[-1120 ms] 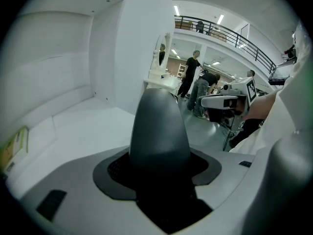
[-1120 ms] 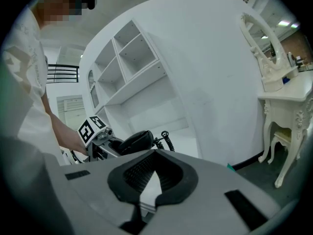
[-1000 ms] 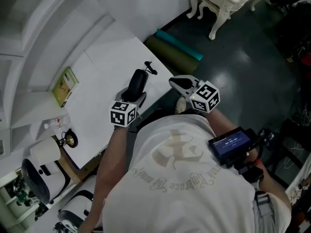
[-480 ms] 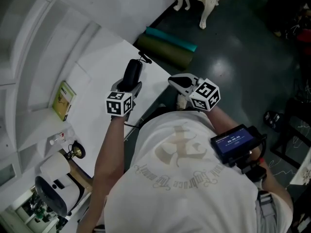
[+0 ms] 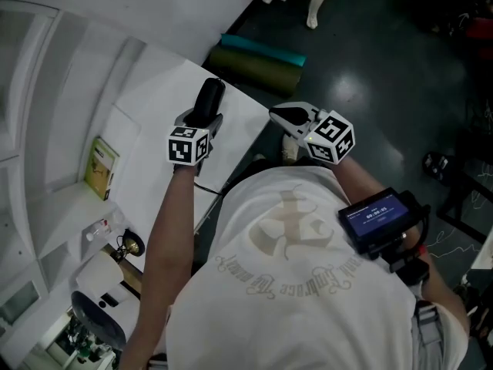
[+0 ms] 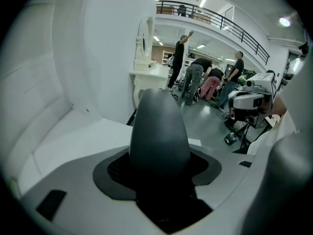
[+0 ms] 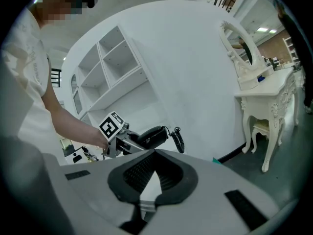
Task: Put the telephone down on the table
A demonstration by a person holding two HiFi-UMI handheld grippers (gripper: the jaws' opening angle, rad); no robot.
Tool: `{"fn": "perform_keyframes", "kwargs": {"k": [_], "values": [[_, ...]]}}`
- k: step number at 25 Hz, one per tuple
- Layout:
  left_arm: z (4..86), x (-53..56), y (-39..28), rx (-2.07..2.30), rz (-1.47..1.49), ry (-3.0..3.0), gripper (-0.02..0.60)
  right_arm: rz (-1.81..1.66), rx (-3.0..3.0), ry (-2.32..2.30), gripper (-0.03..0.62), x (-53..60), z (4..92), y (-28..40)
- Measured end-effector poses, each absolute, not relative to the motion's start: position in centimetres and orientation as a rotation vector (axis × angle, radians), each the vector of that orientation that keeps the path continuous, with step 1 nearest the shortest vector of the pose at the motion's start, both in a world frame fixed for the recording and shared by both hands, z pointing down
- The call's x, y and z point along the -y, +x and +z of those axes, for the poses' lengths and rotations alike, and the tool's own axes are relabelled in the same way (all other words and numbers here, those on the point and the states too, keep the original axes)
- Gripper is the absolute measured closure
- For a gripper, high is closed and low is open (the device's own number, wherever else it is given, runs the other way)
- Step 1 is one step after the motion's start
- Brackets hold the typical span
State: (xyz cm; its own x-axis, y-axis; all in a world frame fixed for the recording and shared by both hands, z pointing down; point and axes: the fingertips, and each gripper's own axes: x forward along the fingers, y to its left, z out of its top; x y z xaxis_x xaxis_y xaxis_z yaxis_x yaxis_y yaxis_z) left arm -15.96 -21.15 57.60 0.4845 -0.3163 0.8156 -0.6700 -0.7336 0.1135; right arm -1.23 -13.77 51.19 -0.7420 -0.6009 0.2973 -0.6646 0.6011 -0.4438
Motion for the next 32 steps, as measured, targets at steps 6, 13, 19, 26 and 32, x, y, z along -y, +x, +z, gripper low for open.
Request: {"fn": "perform_keyframes", "kwargs": {"k": [6, 13, 19, 26, 32], "values": [[59.2, 22.8, -16.0, 0.78, 1.212, 2.3, 0.304, 0.866, 2.665, 1.125, 0.579, 13.4, 52.0, -0.4], [62.3, 23.9, -16.8, 0.704, 1.381, 2.284, 0.305, 0.904, 2.614, 1.202, 0.579, 13.4, 52.6, 1.1], [63.6, 23.3, -17.3, 0.649, 1.467, 2.268, 0.304, 0.924, 2.587, 1.227, 0.579, 13.2, 53.0, 1.6], [64.3, 23.1, -17.9, 0.636, 1.499, 2.226, 0.304, 0.923, 2.579, 1.209, 0.579, 13.5, 52.8, 1.5], [64.7, 23.0, -18.5, 0.633, 1.527, 2.214, 0.304, 0.914, 2.582, 1.202, 0.579, 13.8, 52.6, 1.4]]}}
